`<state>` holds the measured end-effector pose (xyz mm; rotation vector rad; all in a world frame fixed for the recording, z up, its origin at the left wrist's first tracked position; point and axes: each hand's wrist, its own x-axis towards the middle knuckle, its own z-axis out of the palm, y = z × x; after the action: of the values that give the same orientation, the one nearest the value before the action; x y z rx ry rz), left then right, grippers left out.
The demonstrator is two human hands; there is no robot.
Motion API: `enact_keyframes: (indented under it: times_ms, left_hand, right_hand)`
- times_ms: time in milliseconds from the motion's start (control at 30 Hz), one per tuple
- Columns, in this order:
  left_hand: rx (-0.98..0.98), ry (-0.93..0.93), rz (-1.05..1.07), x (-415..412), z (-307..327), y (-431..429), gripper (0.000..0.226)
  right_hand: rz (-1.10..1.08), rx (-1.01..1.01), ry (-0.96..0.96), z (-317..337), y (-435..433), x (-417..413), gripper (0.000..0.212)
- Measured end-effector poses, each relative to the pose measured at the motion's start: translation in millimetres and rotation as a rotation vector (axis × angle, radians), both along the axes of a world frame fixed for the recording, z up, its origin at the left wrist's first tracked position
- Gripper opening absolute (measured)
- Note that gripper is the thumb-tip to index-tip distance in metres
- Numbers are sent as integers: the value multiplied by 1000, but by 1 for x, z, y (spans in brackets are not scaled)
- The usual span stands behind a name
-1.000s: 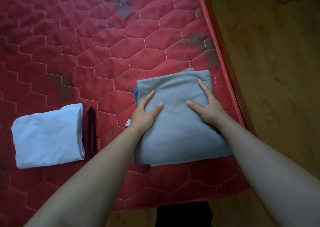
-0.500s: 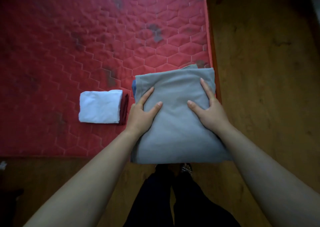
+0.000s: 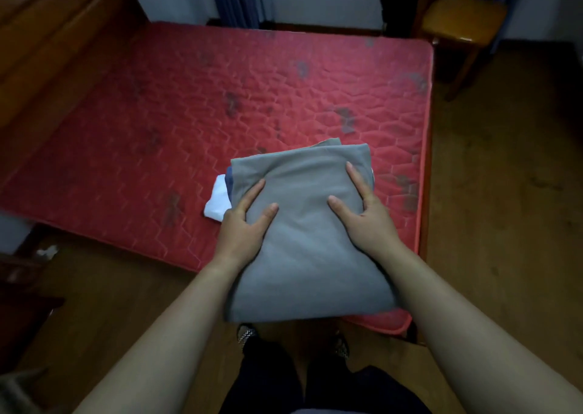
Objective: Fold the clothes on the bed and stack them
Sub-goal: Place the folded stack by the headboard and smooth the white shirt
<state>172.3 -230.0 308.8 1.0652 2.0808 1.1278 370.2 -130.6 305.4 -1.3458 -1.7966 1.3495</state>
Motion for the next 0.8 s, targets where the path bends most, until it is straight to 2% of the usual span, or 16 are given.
enact_keyframes:
  times_ms: [267, 567, 800]
  left_hand:
    - [29, -54, 214, -96, 19, -90, 49]
    - [-6, -3, 505, -266, 34, -232, 48]
    - [-44, -8, 710, -359, 37, -334, 47]
  right_hand:
    - [246, 70, -19, 22, -44, -126, 66]
    - [505, 103, 34, 32, -149, -338, 67]
    - [761, 97, 75, 34, -226, -472, 67]
